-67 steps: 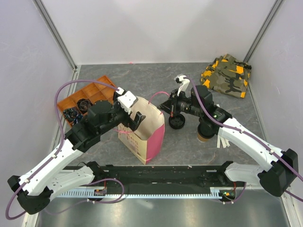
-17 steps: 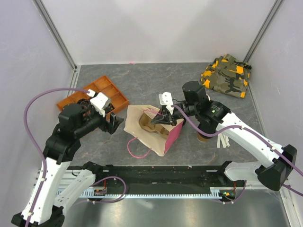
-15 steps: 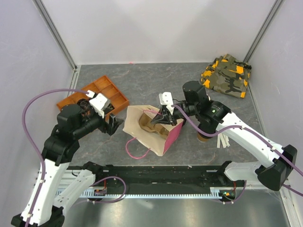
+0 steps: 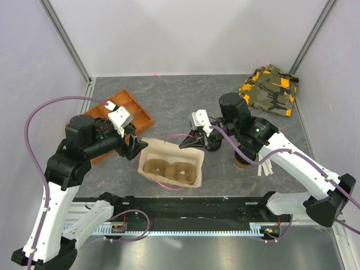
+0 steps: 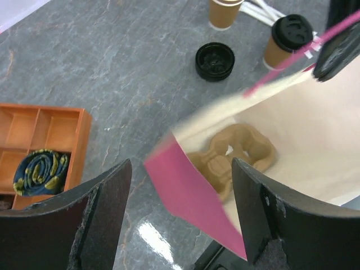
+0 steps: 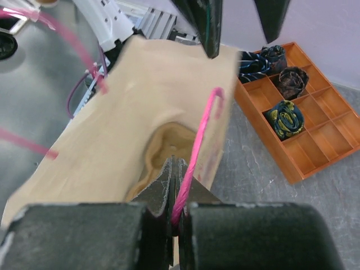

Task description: Pack the takeout coffee

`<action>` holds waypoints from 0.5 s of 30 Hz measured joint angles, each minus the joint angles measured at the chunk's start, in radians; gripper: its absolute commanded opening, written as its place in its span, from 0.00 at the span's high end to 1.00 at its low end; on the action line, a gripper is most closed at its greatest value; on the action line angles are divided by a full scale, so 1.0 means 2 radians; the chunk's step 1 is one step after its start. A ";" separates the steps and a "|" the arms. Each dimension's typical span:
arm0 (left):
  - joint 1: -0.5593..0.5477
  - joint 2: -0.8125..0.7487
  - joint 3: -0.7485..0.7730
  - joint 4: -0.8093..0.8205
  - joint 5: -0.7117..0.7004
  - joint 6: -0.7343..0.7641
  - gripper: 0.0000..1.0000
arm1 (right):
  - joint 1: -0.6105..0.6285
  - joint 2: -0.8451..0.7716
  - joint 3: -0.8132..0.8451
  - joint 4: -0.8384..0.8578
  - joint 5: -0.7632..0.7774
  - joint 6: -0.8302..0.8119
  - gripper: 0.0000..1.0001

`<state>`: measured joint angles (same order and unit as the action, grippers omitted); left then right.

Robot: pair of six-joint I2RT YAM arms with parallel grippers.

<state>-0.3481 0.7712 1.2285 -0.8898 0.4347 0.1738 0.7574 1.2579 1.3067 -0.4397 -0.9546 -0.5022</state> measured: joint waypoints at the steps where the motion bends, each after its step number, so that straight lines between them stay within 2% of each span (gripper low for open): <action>1: 0.000 0.003 0.005 0.000 0.010 0.006 0.22 | 0.000 0.000 0.000 -0.006 -0.002 -0.012 1.00; 7: 0.000 0.009 0.015 -0.002 0.062 0.078 0.22 | 0.000 0.011 0.010 -0.058 -0.006 -0.089 1.00; 15: -0.002 0.061 0.034 -0.027 0.153 0.146 0.28 | 0.000 0.040 0.050 -0.083 0.018 -0.145 1.00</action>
<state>-0.3515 0.8925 1.2972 -0.9428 0.7414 0.4664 0.7574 1.3380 1.4059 -0.6052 -0.9188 -0.7921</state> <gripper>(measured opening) 0.737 0.011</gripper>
